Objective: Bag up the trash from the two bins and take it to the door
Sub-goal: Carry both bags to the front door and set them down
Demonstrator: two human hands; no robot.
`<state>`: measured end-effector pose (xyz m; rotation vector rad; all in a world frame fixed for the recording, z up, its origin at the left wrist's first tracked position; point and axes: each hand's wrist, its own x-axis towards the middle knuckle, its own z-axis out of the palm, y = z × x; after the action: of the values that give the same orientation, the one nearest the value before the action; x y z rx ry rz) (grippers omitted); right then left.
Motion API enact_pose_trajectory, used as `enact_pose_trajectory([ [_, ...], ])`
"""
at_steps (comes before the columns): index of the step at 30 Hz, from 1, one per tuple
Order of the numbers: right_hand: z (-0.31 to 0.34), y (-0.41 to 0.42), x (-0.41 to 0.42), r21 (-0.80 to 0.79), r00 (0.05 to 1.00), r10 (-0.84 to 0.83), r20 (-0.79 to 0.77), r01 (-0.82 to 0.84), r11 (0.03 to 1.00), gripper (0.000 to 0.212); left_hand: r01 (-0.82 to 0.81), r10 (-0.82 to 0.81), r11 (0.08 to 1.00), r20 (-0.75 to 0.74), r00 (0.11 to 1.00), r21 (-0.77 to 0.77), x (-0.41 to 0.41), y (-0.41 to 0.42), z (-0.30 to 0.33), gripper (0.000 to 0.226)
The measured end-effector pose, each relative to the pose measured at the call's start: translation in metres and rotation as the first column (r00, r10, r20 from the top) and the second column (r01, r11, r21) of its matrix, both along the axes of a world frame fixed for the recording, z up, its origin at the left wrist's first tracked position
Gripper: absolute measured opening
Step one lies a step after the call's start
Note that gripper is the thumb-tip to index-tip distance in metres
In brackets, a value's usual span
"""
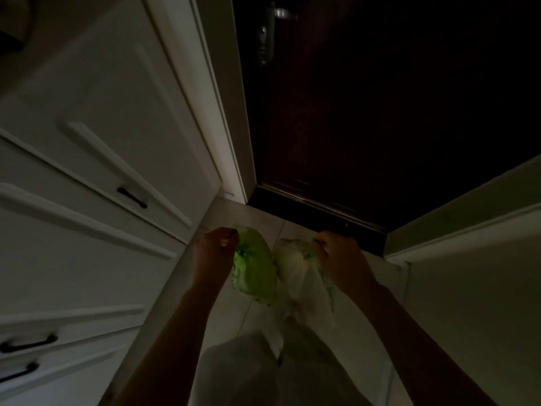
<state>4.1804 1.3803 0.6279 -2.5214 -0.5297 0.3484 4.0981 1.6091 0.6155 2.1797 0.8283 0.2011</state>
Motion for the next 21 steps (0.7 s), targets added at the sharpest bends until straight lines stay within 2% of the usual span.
enact_pose_trajectory([
  [3,-0.004,0.013,0.048,-0.044,0.997,0.057,-0.059,-0.059,0.997,0.022,-0.035,0.035,0.999,-0.013,0.999,-0.004,0.034,0.007,0.0,0.013],
  [9,-0.016,0.041,0.13,-0.085,0.989,0.06,-0.139,-0.073,0.994,0.024,-0.071,0.071,0.998,-0.064,0.995,0.003,0.092,0.03,-0.018,0.014],
  [15,-0.042,0.064,0.192,-0.195,0.982,-0.012,-0.187,-0.025,0.981,0.024,-0.073,0.076,0.997,-0.155,0.985,0.026,0.131,0.066,-0.05,0.015],
  [21,-0.071,0.088,0.243,-0.193,0.969,0.017,-0.247,-0.066,0.979,0.024,-0.136,0.136,0.991,-0.181,0.974,0.014,0.161,0.087,-0.077,0.013],
])
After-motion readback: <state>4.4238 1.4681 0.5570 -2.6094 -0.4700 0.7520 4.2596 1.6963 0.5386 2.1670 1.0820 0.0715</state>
